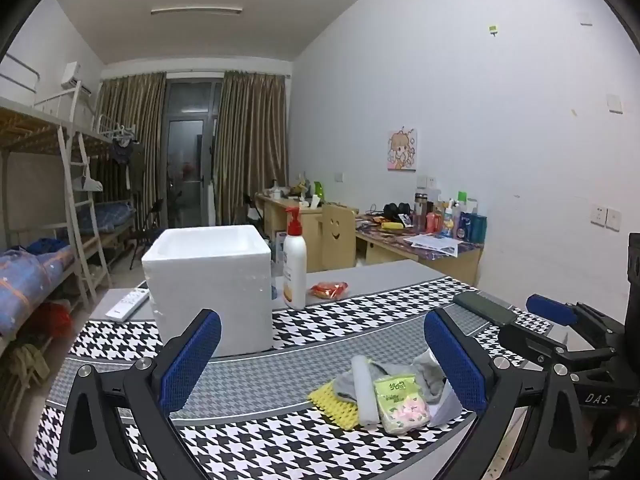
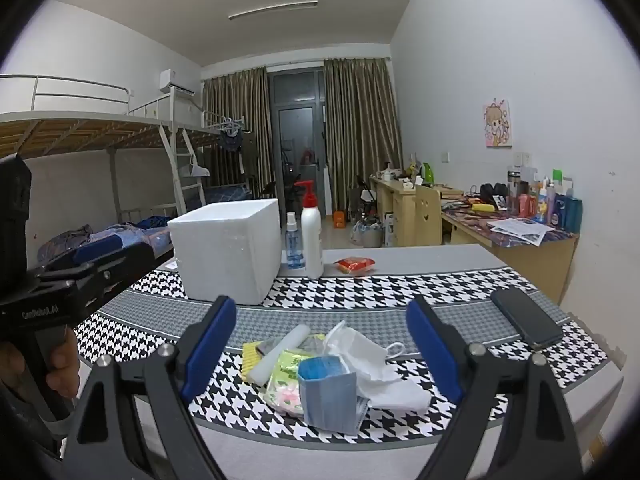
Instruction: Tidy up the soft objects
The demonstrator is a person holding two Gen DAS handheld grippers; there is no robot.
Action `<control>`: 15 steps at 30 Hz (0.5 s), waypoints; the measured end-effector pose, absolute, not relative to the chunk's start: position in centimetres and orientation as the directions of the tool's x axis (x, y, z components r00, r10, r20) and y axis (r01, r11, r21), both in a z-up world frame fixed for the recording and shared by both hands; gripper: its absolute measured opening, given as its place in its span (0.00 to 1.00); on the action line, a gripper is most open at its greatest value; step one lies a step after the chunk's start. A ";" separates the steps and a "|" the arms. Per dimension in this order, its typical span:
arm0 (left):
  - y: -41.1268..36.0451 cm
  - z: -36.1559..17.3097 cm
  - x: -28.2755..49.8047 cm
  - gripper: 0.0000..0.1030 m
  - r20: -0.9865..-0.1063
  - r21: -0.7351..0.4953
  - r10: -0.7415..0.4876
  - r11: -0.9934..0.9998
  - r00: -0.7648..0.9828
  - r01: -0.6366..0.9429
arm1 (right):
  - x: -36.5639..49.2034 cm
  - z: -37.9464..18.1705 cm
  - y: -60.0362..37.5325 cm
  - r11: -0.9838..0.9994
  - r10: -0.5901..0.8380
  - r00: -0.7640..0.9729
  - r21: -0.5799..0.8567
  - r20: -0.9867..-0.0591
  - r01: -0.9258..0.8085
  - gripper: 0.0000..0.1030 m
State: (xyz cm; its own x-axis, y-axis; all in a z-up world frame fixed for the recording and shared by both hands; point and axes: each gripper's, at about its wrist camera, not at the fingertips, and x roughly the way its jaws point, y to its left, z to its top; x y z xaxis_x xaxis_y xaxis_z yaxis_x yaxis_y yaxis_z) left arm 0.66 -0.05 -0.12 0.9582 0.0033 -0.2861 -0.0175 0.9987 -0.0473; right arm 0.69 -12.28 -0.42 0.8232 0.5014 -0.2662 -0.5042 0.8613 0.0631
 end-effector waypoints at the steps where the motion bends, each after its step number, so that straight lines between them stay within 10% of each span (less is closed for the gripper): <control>1: 0.1 -0.1 0.8 0.99 -0.281 -0.052 0.001 0.999 0.960 -0.016 | 0.7 -0.4 -12.3 0.862 0.501 0.822 0.064 -0.270 -0.504 0.87; 15: 0.1 0.0 -0.2 0.99 -0.256 -0.060 0.008 0.998 0.967 -0.024 | 0.6 -0.4 -12.0 0.863 0.498 0.825 0.058 -0.267 -0.502 0.87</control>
